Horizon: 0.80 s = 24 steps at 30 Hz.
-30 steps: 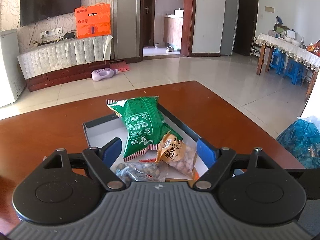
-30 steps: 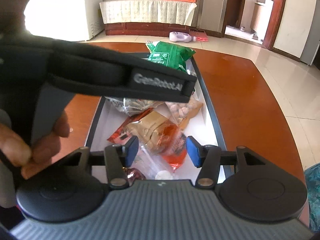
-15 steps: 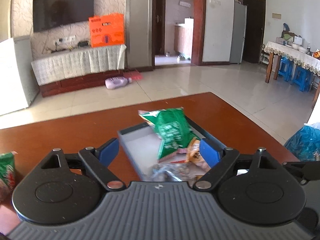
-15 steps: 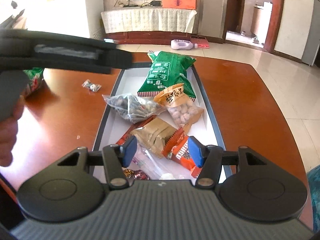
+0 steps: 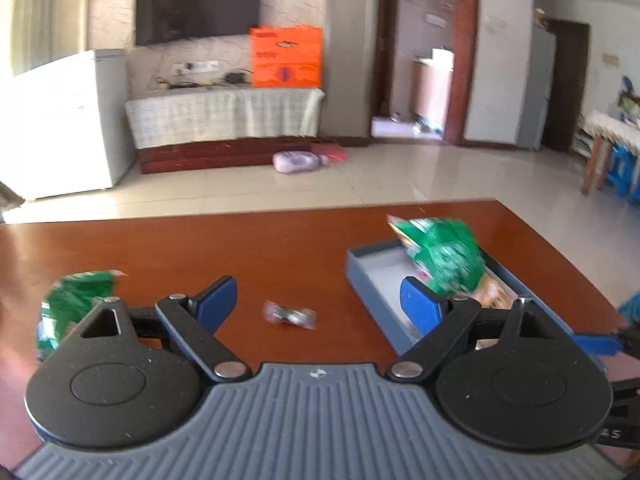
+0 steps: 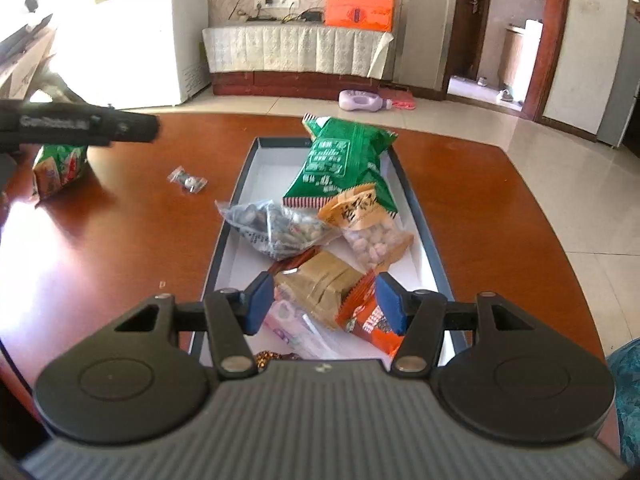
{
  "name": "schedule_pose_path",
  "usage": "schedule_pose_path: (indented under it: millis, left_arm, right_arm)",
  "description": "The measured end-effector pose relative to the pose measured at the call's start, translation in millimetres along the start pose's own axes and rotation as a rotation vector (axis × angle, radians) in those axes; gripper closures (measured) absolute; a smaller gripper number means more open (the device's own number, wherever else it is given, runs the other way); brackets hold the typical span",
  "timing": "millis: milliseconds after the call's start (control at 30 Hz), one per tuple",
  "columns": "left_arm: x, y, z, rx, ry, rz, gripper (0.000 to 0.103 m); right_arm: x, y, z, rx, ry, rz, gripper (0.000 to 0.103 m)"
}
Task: Organize snacks
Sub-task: 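Move the left gripper to the green chip bag on the table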
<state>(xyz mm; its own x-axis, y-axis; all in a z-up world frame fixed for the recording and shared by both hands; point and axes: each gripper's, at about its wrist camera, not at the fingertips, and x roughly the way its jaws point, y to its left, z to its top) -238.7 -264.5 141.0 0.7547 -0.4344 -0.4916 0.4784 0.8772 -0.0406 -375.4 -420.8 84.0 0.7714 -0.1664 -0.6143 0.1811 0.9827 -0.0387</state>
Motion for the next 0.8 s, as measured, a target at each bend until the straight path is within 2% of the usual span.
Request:
schedule_pose_path:
  millis: [100, 200, 333, 567, 800]
  left_arm:
    - [-10.2, 21.4, 5.8, 0.014, -0.044, 0.056, 0.012]
    - [-14.9, 49.4, 8.9, -0.013, -0.044, 0.09, 0.012]
    - [-18.2, 84.3, 5.1, -0.055, -0.03, 0.14, 0.012]
    - [-16.5, 144.8, 2.5, -0.107, -0.015, 0.229, 0.011]
    - [-11.1, 201.4, -1.7, -0.165, 0.007, 0.294, 0.009]
  right_arm:
    - [-3.7, 2.6, 3.8, 0.027, -0.032, 0.002, 0.044]
    - [-4.0, 10.5, 9.8, 0.042, -0.066, 0.022, 0.044]
    - [-0.6, 30.9, 18.4, 0.045, -0.1, 0.098, 0.044]
    - [19.1, 86.5, 25.4, -0.069, -0.061, 0.204, 0.044]
    - [41.7, 129.6, 30.3, -0.148, -0.015, 0.253, 0.044]
